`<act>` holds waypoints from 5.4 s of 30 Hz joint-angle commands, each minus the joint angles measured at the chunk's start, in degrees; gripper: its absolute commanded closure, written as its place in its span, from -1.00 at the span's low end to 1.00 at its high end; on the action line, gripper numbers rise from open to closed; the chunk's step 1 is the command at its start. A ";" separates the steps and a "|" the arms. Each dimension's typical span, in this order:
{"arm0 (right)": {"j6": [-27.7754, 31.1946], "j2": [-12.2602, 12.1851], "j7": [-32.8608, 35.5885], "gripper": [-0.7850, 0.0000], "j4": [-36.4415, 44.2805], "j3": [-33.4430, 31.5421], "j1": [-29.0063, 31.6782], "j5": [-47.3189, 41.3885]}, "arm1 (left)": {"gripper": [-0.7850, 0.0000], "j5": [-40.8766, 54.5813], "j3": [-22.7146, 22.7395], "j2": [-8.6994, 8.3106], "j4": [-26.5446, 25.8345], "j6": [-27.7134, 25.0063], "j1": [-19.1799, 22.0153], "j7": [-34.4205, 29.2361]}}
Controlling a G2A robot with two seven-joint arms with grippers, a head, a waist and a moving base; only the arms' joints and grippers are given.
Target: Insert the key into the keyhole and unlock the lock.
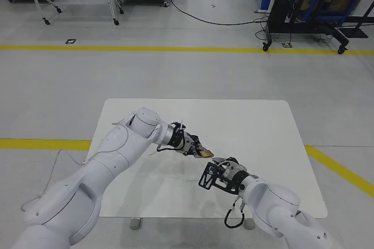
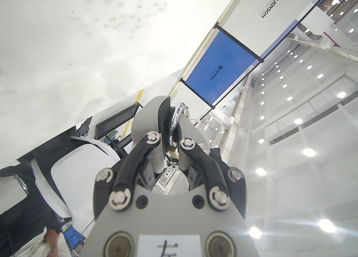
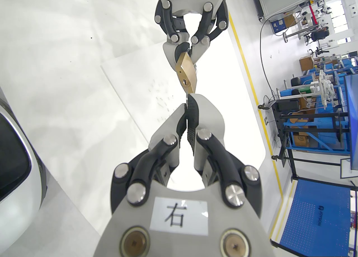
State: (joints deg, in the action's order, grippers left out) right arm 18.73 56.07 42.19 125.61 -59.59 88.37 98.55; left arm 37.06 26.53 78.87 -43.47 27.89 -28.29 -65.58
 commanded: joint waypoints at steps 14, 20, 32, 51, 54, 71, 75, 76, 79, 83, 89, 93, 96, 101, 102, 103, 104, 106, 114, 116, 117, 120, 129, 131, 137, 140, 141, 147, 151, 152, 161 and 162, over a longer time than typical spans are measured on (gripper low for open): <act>-0.83 1.22 2.06 1.00 -0.36 2.57 -0.93 3.67 | 1.00 -2.13 0.85 0.80 0.63 0.90 -0.07 0.01; -1.27 1.49 1.66 1.00 0.67 2.41 -0.13 4.73 | 1.00 -0.50 2.77 1.08 1.53 -0.09 -0.42 1.88; -2.00 2.01 4.37 1.00 2.26 2.66 1.44 9.34 | 1.00 -2.52 3.93 1.30 0.33 0.46 -1.14 5.10; -3.30 4.97 10.13 1.00 -1.72 10.22 -2.18 16.64 | 1.00 -6.55 4.71 1.57 -1.60 2.05 -2.15 6.47; -3.36 5.33 10.37 1.00 -1.93 10.58 -2.40 17.05 | 1.00 -7.00 4.92 1.58 -1.77 2.19 -2.27 6.44; -3.66 7.08 12.65 1.00 -3.46 11.04 -2.69 20.07 | 1.00 -9.08 5.96 1.67 -2.44 2.73 -2.85 5.54; -3.99 7.55 13.16 1.00 -4.12 11.07 -3.00 20.56 | 1.00 -9.58 6.13 1.70 -2.53 2.83 -2.91 5.26; -4.06 7.67 13.23 1.00 -4.25 11.07 -3.07 20.57 | 1.00 -9.74 6.14 1.71 -2.55 2.85 -2.92 5.16; -3.78 7.99 13.25 1.00 -4.49 11.11 -3.22 20.59 | 1.00 -10.10 6.24 1.75 -2.55 3.04 -2.93 4.89; -3.25 8.42 13.14 1.00 -5.21 11.22 -3.59 20.62 | 1.00 -10.53 6.37 1.82 -2.53 3.09 -2.95 4.61; -2.50 9.05 12.89 1.00 -5.83 11.44 -4.02 20.53 | 1.00 -11.03 6.55 1.94 -2.40 3.22 -2.98 4.14; -2.16 9.29 11.18 1.00 -5.38 11.22 -3.68 20.07 | 1.00 -10.76 6.81 2.03 -2.06 3.20 -3.00 3.03; -0.89 9.10 8.45 1.00 -3.93 9.74 -2.64 18.56 | 1.00 -9.92 7.26 2.07 -1.37 2.82 -2.87 1.14; 1.10 7.98 1.28 1.00 0.59 3.81 1.38 15.71 | 1.00 -7.89 8.30 1.99 0.38 0.63 -2.49 -4.28; 1.73 7.64 -1.03 1.00 1.83 1.97 2.59 14.55 | 1.00 -7.32 8.58 1.95 0.96 0.13 -2.36 -5.73; 2.32 7.28 -3.41 1.00 3.03 -0.17 3.94 13.32 | 1.00 -6.82 8.82 1.93 1.60 -0.20 -2.24 -7.00; 3.20 6.89 -5.76 1.00 4.12 -2.46 5.40 12.24 | 1.00 -6.27 9.03 1.93 2.19 -0.45 -2.14 -8.25; 6.08 6.10 -11.28 1.00 6.08 -7.16 8.31 9.76 | 1.00 -5.41 9.25 1.99 3.32 -0.65 -1.94 -10.59; 18.97 3.82 -30.26 1.00 6.14 -24.38 16.50 -0.74 | 1.00 3.77 5.82 2.78 8.35 -5.95 -1.12 -16.78; 20.26 3.62 -32.22 1.00 4.19 -27.81 16.76 -4.16 | 1.00 6.63 4.49 2.78 9.59 -7.62 -0.45 -18.45; 20.46 3.57 -31.88 1.00 2.97 -29.14 16.66 -5.60 | 1.00 7.49 3.82 2.74 10.02 -8.37 0.01 -19.20; 21.95 3.48 -27.71 1.00 -0.51 -30.77 14.61 -10.01 | 1.00 7.85 2.69 2.48 10.25 -11.61 1.54 -22.42; 27.12 3.60 -16.82 1.00 -10.74 -25.75 3.00 -23.63 | 1.00 6.90 0.53 0.09 0.91 -22.07 0.75 -22.42; 27.51 3.69 -14.80 1.00 -12.48 -24.02 0.73 -25.47 | 1.00 7.80 -0.18 -0.93 -0.81 -23.36 0.64 -22.42; 27.93 3.77 -11.28 1.00 -15.34 -20.91 -3.44 -28.98 | 1.00 8.81 -2.52 -3.80 -3.86 -24.79 1.40 -22.42; 28.15 3.74 -10.71 1.00 -16.14 -20.05 -4.42 -30.44 | 1.00 8.17 -3.67 -5.06 -4.88 -25.47 2.02 -22.42; 28.30 3.74 -10.60 1.00 -16.45 -19.74 -4.69 -31.04 | 1.00 7.96 -4.05 -5.39 -5.33 -25.70 2.09 -22.42; 27.68 3.75 -8.85 1.00 -18.77 -17.82 -6.98 -33.65 | 1.00 8.12 -6.42 -7.21 -8.94 -27.76 2.43 -22.42; 28.36 3.73 -7.65 1.00 -18.36 -15.83 -7.88 -33.44 | 1.00 8.53 -7.71 -8.04 -10.13 -28.06 2.80 -22.42; 28.57 3.71 -7.47 1.00 -18.04 -15.35 -8.00 -33.11 | 1.00 8.68 -7.94 -8.19 -10.15 -27.96 2.90 -22.42; 32.38 3.27 -7.87 1.00 -16.35 -13.37 -7.92 -33.89 | 1.00 9.35 -8.91 -8.33 -9.81 -26.85 3.41 -22.42; 32.95 3.18 -7.78 1.00 -16.04 -13.32 -7.83 -34.18 | 1.00 9.29 -8.89 -8.25 -9.65 -26.74 3.43 -22.42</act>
State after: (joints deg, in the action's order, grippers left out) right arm 51.27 59.32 34.32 109.38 -72.93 80.48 64.58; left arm 46.37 17.61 70.56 -53.27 1.07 -24.88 -88.00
